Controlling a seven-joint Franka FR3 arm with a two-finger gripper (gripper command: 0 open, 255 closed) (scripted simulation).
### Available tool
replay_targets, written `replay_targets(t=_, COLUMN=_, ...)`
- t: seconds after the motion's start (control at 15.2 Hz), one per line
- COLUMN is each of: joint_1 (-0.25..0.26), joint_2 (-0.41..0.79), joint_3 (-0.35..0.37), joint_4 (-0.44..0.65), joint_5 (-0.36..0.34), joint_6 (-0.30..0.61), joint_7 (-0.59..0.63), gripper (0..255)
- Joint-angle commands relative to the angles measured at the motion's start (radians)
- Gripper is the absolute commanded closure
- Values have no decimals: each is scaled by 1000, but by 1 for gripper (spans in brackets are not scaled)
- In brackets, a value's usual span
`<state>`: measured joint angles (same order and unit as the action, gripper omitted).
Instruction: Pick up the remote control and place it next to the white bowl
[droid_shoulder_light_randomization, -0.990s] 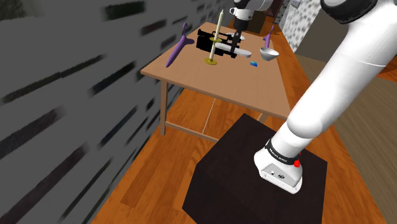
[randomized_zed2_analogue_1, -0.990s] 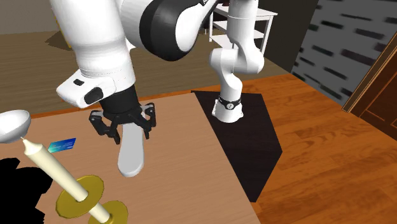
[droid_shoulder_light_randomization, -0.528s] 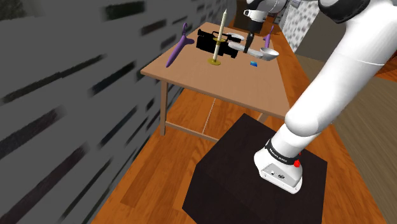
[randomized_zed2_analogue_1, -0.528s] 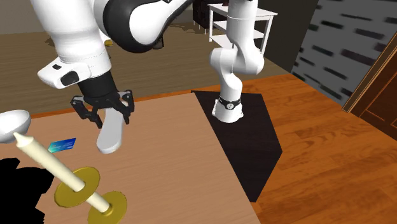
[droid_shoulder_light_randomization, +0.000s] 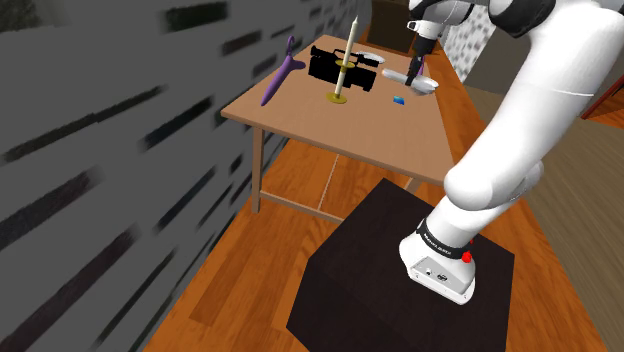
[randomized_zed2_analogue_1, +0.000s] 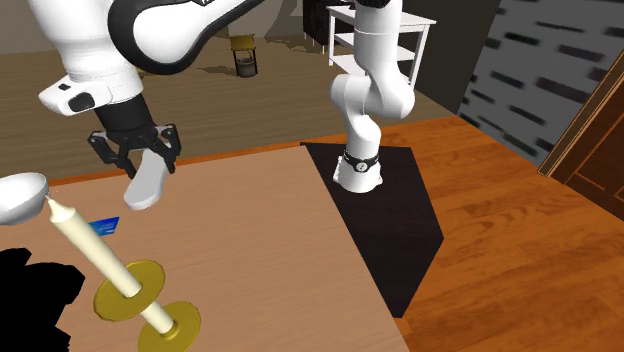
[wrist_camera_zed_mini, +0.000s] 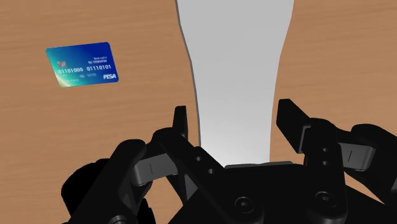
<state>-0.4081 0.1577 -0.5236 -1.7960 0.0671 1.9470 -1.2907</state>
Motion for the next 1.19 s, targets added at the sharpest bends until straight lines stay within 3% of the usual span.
replay_targets(t=0.0, joint_1=-32, joint_2=32, joint_3=-16, joint_4=43, joint_5=21, joint_6=-15, joint_7=-54, gripper=255)
replay_targets(t=0.66, joint_1=-246, joint_2=253, joint_3=-60, joint_4=316, joint_5=151, joint_6=-105, joint_7=-306, gripper=255)
replay_targets(t=1.12, joint_1=-243, joint_2=268, joint_3=-52, joint_4=242, joint_5=162, joint_6=-19, joint_7=-314, gripper=255)
